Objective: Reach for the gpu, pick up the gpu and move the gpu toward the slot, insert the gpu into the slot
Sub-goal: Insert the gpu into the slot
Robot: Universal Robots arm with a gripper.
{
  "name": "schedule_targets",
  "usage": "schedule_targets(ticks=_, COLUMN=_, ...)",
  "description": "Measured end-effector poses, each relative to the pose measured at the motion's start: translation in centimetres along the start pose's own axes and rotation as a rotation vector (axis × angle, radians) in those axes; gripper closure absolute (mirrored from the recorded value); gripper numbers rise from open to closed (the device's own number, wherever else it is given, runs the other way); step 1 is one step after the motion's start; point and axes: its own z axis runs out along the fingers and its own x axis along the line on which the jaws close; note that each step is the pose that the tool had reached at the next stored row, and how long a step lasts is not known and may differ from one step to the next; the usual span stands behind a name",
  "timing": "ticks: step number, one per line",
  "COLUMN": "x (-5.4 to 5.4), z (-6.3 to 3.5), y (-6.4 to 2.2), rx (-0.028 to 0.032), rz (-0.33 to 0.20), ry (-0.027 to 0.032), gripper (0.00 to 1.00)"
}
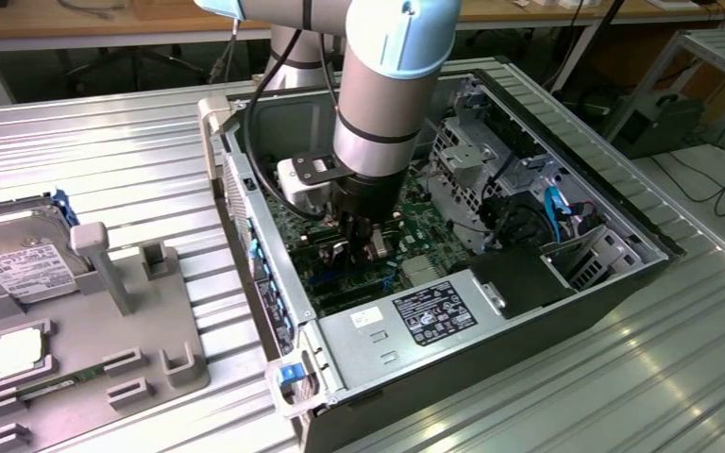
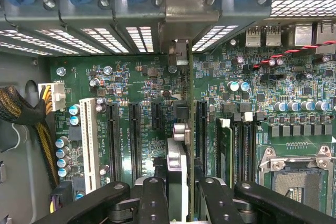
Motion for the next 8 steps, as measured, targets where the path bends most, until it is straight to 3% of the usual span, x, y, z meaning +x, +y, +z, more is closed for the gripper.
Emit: schedule_targets(ticks=8, x=-0.02, z=-0.43, y=-0.01, rx=0.0, rz=0.0, ry=-0.0002, gripper=0.72)
